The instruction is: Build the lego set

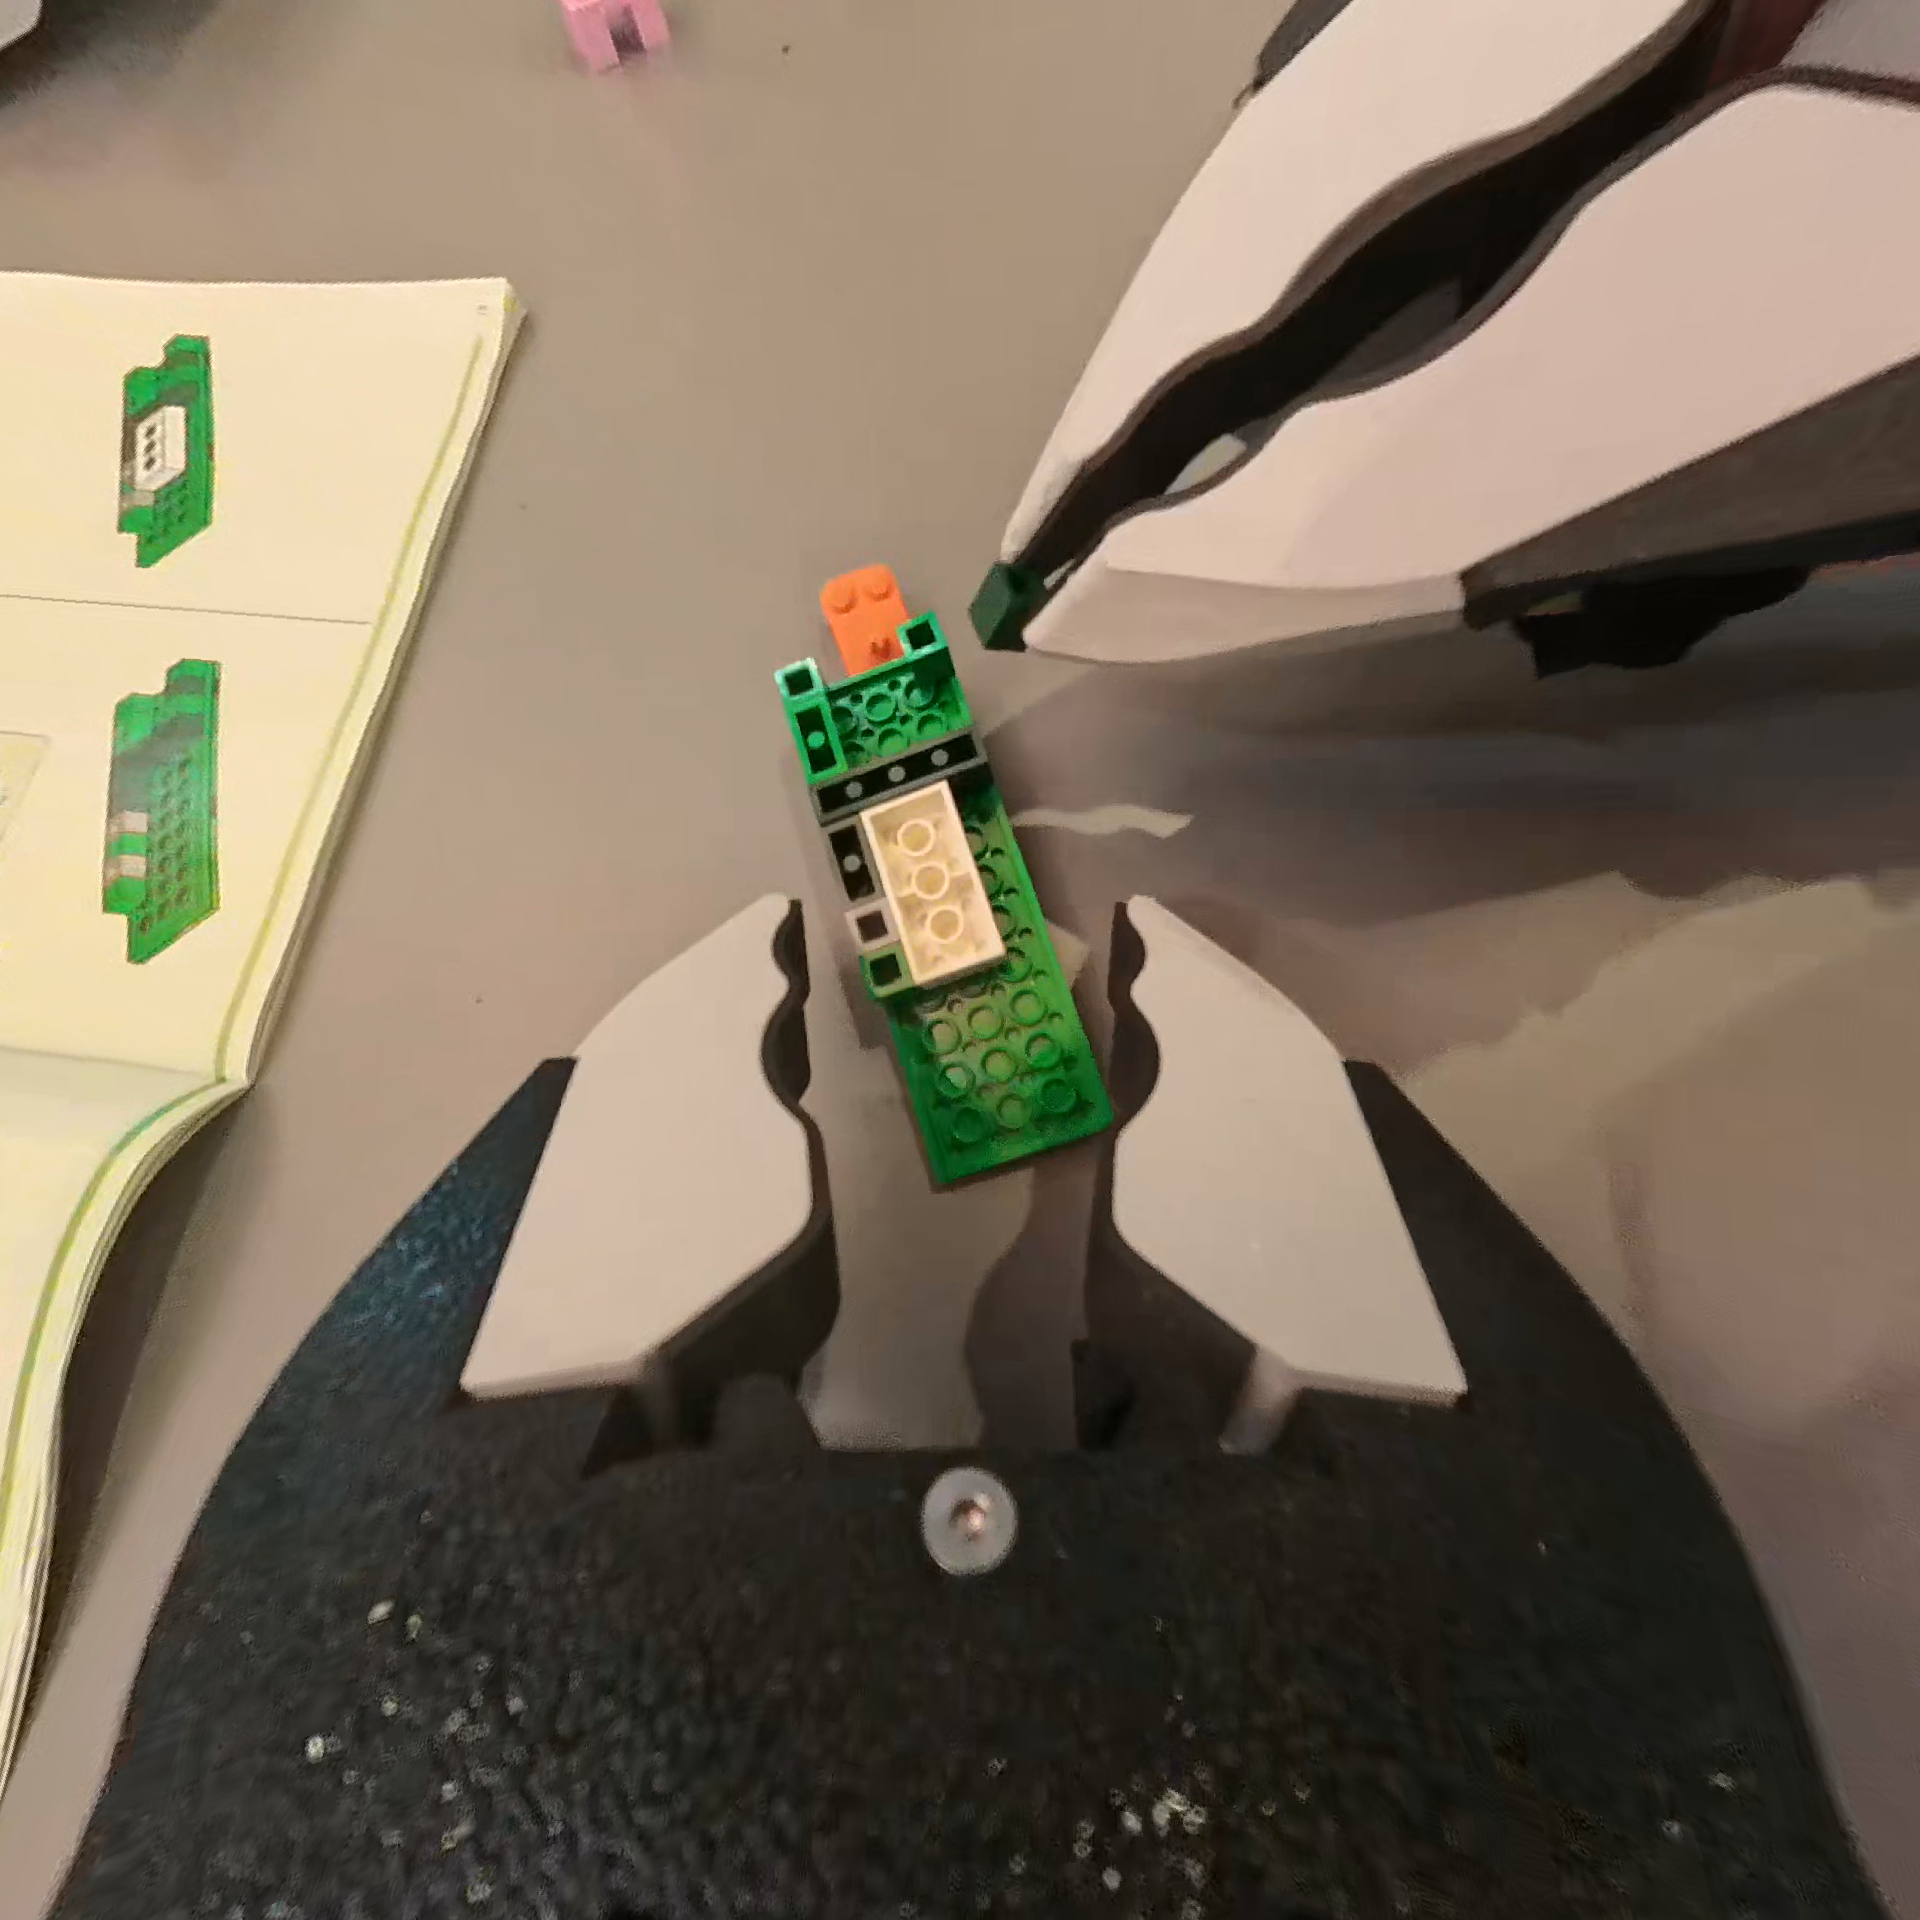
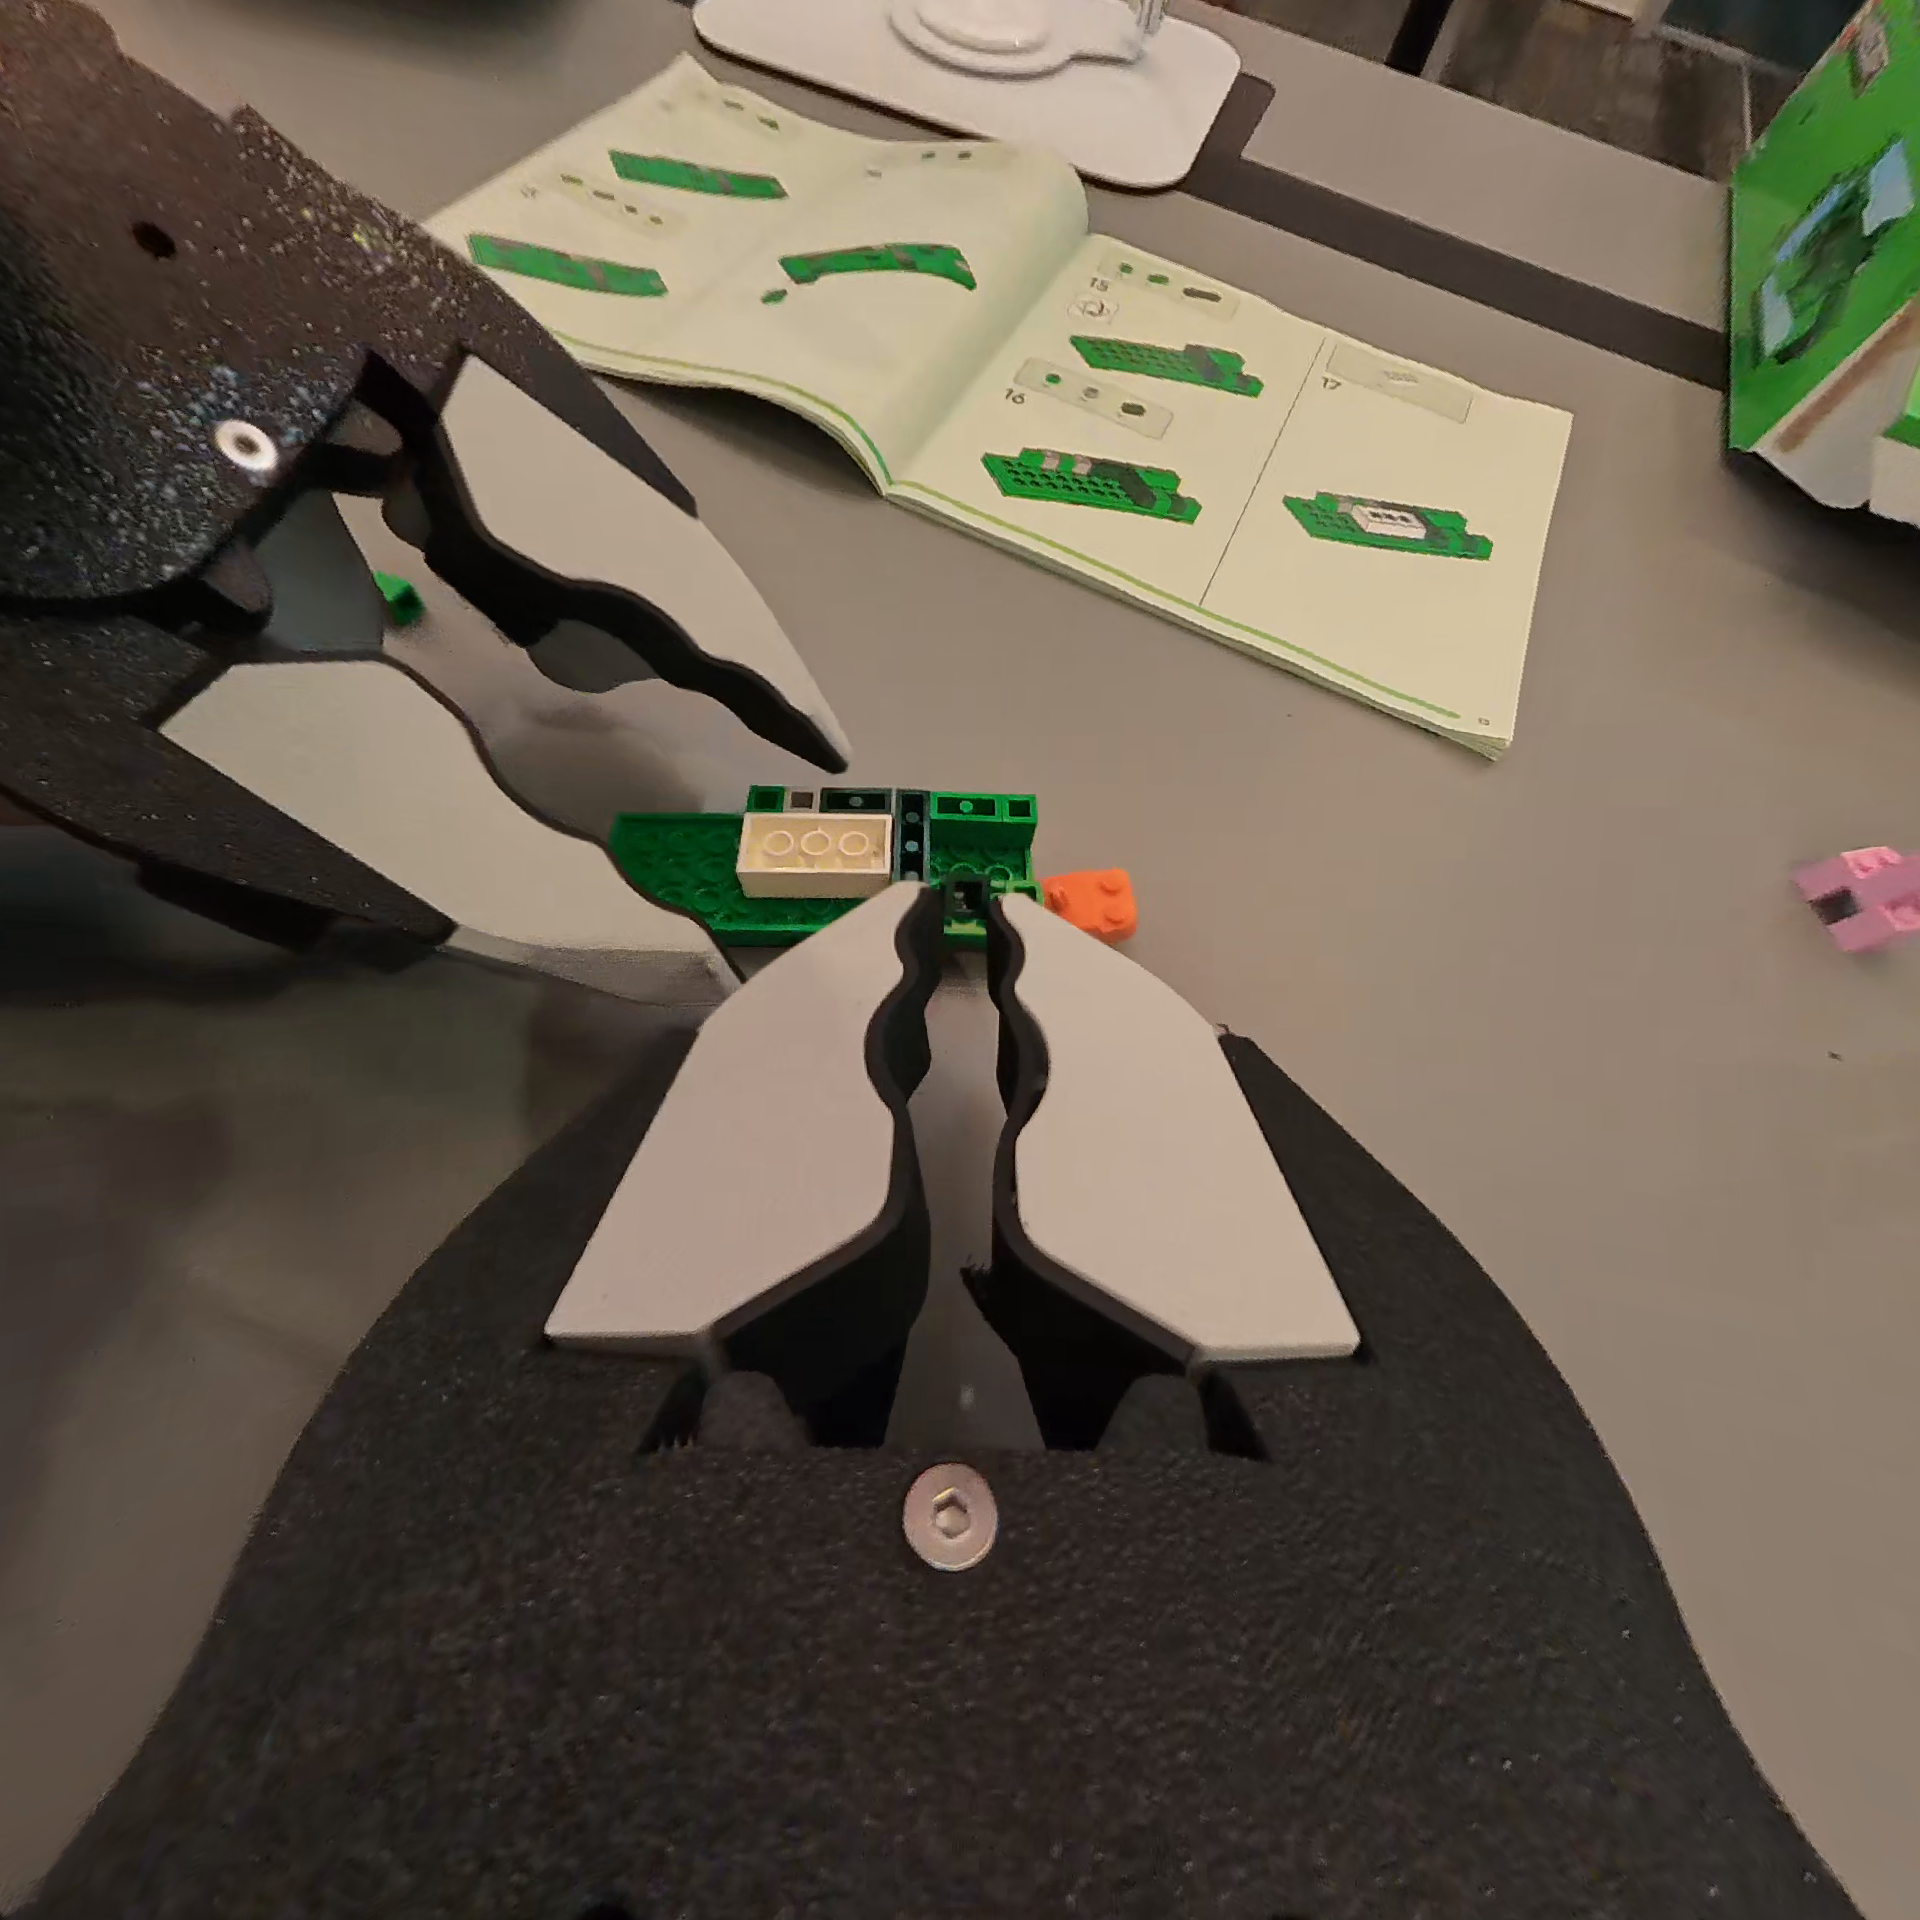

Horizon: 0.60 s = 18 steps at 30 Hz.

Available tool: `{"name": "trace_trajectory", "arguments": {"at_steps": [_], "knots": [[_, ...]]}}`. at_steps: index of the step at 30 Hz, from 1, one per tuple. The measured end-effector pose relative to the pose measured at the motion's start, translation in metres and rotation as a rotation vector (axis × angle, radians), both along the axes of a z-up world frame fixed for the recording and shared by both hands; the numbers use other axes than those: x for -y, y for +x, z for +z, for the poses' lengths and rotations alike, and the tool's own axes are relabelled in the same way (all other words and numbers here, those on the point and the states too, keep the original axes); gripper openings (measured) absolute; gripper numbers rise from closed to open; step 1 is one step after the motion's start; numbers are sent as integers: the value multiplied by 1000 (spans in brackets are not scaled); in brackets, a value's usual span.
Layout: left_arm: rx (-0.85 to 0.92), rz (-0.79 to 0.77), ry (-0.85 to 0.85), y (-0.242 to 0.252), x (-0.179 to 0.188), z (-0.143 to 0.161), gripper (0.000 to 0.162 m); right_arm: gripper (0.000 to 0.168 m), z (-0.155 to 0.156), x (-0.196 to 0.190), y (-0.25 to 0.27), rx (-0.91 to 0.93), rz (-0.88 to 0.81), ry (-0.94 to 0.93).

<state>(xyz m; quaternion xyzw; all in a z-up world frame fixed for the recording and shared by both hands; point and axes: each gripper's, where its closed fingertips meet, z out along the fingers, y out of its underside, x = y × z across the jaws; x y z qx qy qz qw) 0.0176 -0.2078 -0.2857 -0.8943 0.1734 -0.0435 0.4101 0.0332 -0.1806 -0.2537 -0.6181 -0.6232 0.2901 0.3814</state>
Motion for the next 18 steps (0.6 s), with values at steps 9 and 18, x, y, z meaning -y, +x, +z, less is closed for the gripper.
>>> {"name": "trace_trajectory", "arguments": {"at_steps": [9,18], "knots": [[20,5,13,-1,-11,0,57,8,-9,-2,0,65,-6,73],[26,-1,-19,2,-20,-5,53,8,-9,-2,-3,63,8,68]]}}
